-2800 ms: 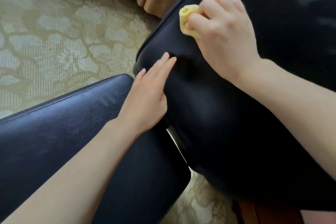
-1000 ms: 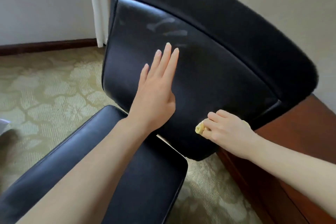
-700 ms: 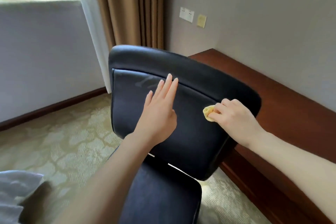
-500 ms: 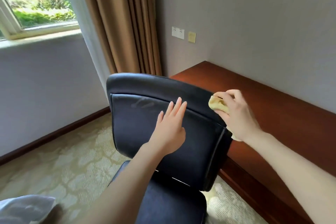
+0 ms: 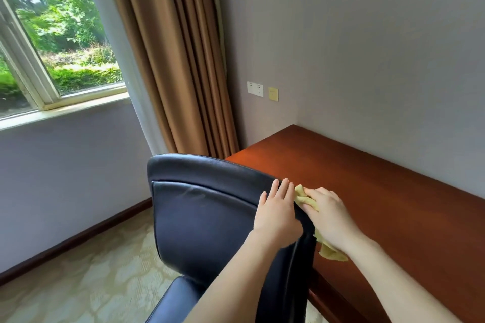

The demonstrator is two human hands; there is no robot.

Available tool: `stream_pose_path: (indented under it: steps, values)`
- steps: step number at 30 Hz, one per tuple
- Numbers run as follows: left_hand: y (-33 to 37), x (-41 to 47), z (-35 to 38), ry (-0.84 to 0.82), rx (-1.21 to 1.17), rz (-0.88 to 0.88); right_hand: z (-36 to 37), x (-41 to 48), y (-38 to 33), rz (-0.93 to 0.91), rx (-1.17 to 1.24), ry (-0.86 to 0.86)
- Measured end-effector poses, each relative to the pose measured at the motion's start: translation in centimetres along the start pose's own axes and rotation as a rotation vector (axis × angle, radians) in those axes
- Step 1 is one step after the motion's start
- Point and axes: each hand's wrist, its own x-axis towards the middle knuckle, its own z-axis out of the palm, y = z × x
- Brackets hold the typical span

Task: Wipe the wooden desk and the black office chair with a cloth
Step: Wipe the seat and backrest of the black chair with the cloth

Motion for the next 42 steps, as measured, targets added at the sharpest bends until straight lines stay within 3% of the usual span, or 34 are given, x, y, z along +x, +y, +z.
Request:
stream_pose_path:
  steps: [6,14,28,35,42]
  values:
    - [1.0,-0.5,-0.4,0.006,0.019,0.014,-0.6,-0.8,0.1,-0.056,-0.098,0.024]
    - [2.6,-3.8,0.5,-0.06,0.03,0.145,-2.1,-5.9,-0.3,0.013,-0.209,0.057]
    - [4.9,-16.2,2.0,-0.158,-0.056,0.606,-4.0,-23.0,-6.0,0.305,-0.535,0.112]
    - [3.2,-26.3,4.0,-0.164,-0.273,0.752,-3.2,-34.6,-11.4,0.39,-0.35,0.122]
    - [-0.9,-35.7,3.3,-0.102,-0.341,0.921,-3.3,-43.4,-16.6,0.369,-0.033,-0.044]
